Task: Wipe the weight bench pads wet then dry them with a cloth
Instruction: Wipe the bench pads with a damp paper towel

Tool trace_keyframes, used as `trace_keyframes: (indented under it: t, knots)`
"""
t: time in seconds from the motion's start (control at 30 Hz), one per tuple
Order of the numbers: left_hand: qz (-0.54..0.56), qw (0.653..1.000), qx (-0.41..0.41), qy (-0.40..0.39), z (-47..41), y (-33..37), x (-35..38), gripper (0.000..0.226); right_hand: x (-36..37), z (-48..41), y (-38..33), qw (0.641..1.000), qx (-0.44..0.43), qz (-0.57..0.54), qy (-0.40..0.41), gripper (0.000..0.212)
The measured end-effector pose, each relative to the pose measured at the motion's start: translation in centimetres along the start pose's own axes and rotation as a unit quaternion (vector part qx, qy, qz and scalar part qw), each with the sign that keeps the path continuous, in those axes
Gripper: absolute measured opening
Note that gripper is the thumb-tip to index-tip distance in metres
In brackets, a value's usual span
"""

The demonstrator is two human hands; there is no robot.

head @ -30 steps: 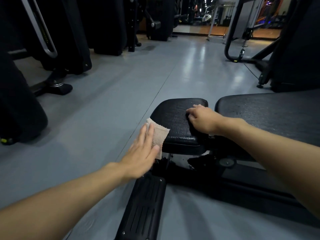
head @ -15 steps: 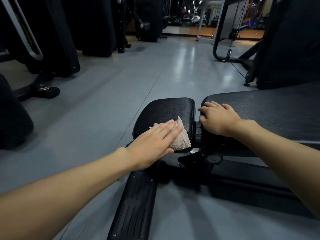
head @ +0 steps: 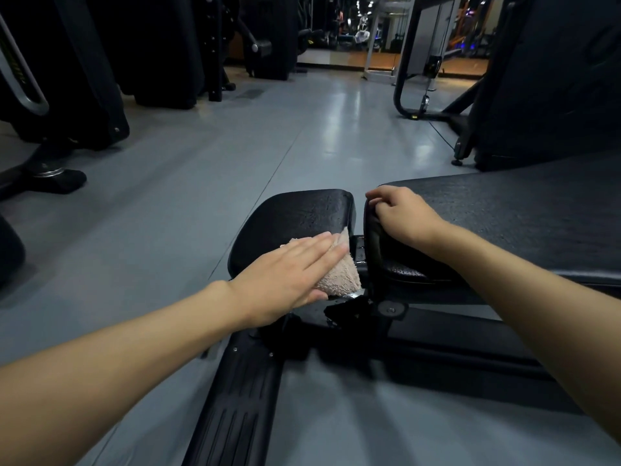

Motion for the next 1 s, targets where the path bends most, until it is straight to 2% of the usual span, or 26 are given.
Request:
trace_keyframes:
  t: [0.07, 0.2, 0.4, 0.5, 0.57, 0.63, 0.7, 0.77, 0.8, 0.83, 0.9, 0.97, 1.0]
  knots:
    - [-0.007, 1.0, 0.016, -0.005, -0.9, 0.7, -0.1, 0.066, -0.2, -0.1, 0.3, 0.999, 0.007, -0.035, 0.006, 0.04]
    - [-0.011, 0.999, 0.044, 0.003, -1.6, 1.1, -0.3, 0.047, 0.0, 0.1, 0.1, 0.999, 0.018, -0.034, 0.007, 0.039]
    - [0.035, 0.998, 0.047, -0.002, 0.5, 0.3, -0.3, 0.054, 0.2, 0.0, 0.2, 0.999, 0.01, -0.034, -0.023, 0.04]
    - [0.102, 0.992, -0.054, -0.046, -0.8, -0.5, -0.5, 0.064, 0.1, 0.2, 0.0, 0.999, 0.001, -0.031, -0.025, 0.042]
    - [0.157, 0.973, -0.143, -0.088, -2.8, -1.8, -0.2, 0.062, -0.1, 0.6, -0.4, 0.999, -0.005, -0.046, -0.008, 0.041]
    - [0.218, 0.951, -0.189, -0.115, -4.7, -2.8, 0.1, 0.058, -0.4, 1.3, -1.2, 0.997, -0.015, -0.066, 0.031, 0.039]
    - [0.324, 0.922, -0.204, -0.062, -5.8, -3.5, 0.1, 0.051, -0.3, 2.2, -2.7, 0.994, -0.05, -0.074, 0.056, 0.038]
    - [0.427, 0.864, -0.26, 0.058, -5.3, -5.7, -0.5, 0.045, 0.6, 2.9, -4.3, 0.993, -0.086, -0.069, 0.033, 0.04]
    - [0.44, 0.84, -0.303, 0.098, -4.5, -7.1, -0.4, 0.046, 1.5, 3.2, -5.1, 0.993, -0.1, -0.056, 0.007, 0.041]
    - [0.431, 0.828, -0.341, 0.109, -3.6, -8.3, -0.3, 0.048, 2.6, 3.3, -5.8, 0.993, -0.114, -0.032, -0.022, 0.042]
    - [0.413, 0.821, -0.386, 0.081, -2.1, -10.1, 0.3, 0.05, 5.4, 2.6, -6.5, 0.985, -0.125, 0.084, -0.084, 0.045]
    - [0.417, 0.814, -0.399, 0.063, -1.4, -10.9, 0.6, 0.047, 8.0, 1.2, -6.3, 0.964, -0.087, 0.214, -0.134, 0.059]
    - [0.422, 0.812, -0.398, 0.058, -1.4, -11.0, 0.6, 0.045, 8.7, 0.4, -6.0, 0.957, -0.062, 0.242, -0.148, 0.066]
Point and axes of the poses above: each hand's wrist, its own z-axis away from the middle knuckle, its own x-axis out of the palm, y = z × x, the point moved 6 cm from there along -z, towards the middle knuckle, and after that the axes turned 8 degrees about -y, right-handed, at the moved point
